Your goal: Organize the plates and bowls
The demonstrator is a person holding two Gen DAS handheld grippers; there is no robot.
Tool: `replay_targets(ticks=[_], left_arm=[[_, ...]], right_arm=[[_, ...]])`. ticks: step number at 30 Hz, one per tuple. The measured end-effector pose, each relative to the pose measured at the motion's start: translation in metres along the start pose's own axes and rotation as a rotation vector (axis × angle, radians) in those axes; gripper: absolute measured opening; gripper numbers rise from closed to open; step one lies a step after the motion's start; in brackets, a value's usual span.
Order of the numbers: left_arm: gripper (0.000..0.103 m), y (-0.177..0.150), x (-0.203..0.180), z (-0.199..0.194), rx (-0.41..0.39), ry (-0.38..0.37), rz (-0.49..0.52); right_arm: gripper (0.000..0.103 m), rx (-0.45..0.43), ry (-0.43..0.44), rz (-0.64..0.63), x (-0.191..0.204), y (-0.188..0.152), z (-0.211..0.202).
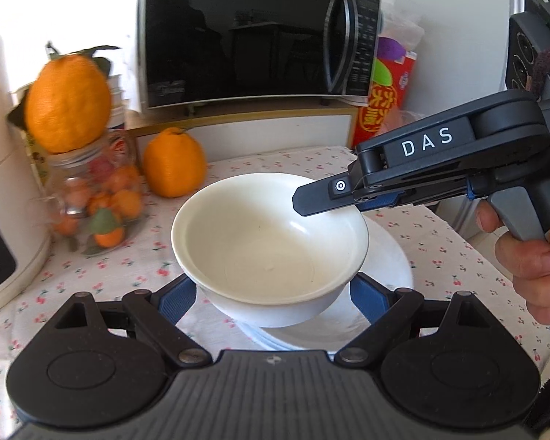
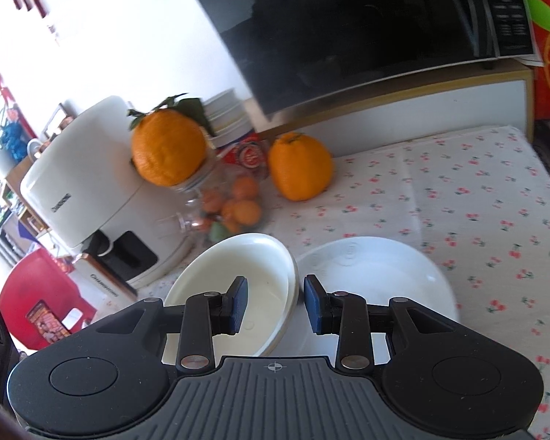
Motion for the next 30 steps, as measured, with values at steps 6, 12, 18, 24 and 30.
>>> replay_targets(ticks=[6, 12, 18, 24, 30], left_arm=[[0.090, 0.004, -0.019, 0.016, 0.005, -0.012, 0.040], [0.090, 0.006, -0.028, 0.030, 0.014, -0.013, 0.060], [0.090, 0.007, -0.032, 0.041, 0.020, -0.018, 0.063], [0.090, 0.006, -0.035, 0.047, 0.027, -0.008, 0.081], [0.091, 0.008, -0.036, 0.049, 0.029, -0.009, 0.084]], right_arm=[[0.033, -0.003, -0.037, 0.037, -0.026, -0.005, -0.006], [0.033, -0.002, -0.067, 0.065, -0.045, -0.007, -0.005], [0.033, 0.008, -0.084, 0.087, -0.057, -0.008, 0.000], [0.033, 0.007, -0.089, 0.087, -0.061, -0.008, 0.000], [0.033, 0.010, -0.084, 0.094, -0.062, -0.007, 0.000]])
Point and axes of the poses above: each gripper's, at about its wrist camera, not at the fingertips, and z roughly the way its jaws point, x to its left, y to its top, the point moved 6 cm from there along z, roughly the way its jaws point, and after that the axes turned 15 degrees about x, right-handed, at the moved point
